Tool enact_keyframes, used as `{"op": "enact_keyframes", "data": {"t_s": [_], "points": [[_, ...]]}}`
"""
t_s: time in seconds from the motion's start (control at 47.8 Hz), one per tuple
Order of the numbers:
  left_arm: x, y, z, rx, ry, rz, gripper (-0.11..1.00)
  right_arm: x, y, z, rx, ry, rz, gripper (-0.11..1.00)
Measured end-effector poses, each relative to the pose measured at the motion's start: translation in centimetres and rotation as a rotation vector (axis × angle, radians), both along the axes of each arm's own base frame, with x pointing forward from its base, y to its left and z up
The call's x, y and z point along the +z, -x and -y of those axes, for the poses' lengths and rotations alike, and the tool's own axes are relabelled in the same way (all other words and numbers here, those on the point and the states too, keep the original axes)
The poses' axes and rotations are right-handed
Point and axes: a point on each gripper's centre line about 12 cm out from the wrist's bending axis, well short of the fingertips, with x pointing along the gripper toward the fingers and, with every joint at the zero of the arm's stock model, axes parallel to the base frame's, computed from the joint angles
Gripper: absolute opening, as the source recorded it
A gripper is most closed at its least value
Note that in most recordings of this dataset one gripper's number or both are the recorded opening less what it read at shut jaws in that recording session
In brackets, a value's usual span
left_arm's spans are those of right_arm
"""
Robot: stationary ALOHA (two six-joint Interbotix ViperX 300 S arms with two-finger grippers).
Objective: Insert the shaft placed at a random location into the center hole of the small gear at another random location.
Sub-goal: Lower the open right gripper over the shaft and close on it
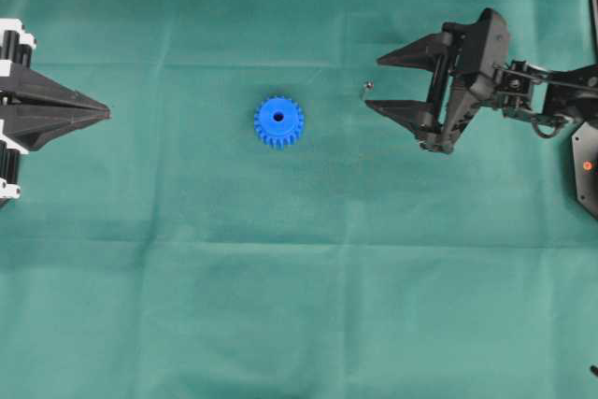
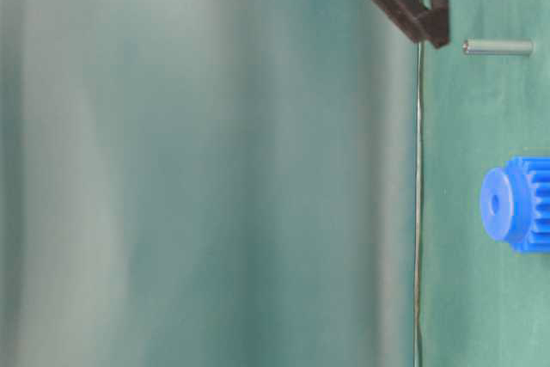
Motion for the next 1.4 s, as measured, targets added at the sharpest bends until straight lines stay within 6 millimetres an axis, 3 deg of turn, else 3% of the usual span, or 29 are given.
{"op": "enact_keyframes", "data": {"t_s": [0.334,0.46,0.543,0.648,0.732,1.129,1.401], "points": [[-0.2,0.0,0.0,0.0,0.0,-0.015,0.0,-1.7,-0.9,0.2,0.0,-0.011,-0.045,0.82],[-0.1,0.0,0.0,0.0,0.0,-0.015,0.0,-1.8,-1.0,0.3,-0.003,-0.011,-0.045,0.76],[-0.3,0.0,0.0,0.0,0.0,-0.021,0.0,-1.8,-1.0,0.3,-0.003,-0.011,-0.045,0.61],[-0.3,0.0,0.0,0.0,0.0,-0.023,0.0,-1.8,-1.0,0.3,-0.001,-0.011,-0.045,0.29],[-0.3,0.0,0.0,0.0,0.0,-0.023,0.0,-1.8,-1.0,0.3,-0.003,-0.011,-0.045,0.12],[-0.3,0.0,0.0,0.0,0.0,-0.026,0.0,-1.6,-1.0,0.3,-0.003,-0.011,-0.043,0.12],[-0.3,0.0,0.0,0.0,-0.002,-0.023,0.0,2.1,-1.1,0.2,0.005,-0.014,-0.037,0.12]]}}
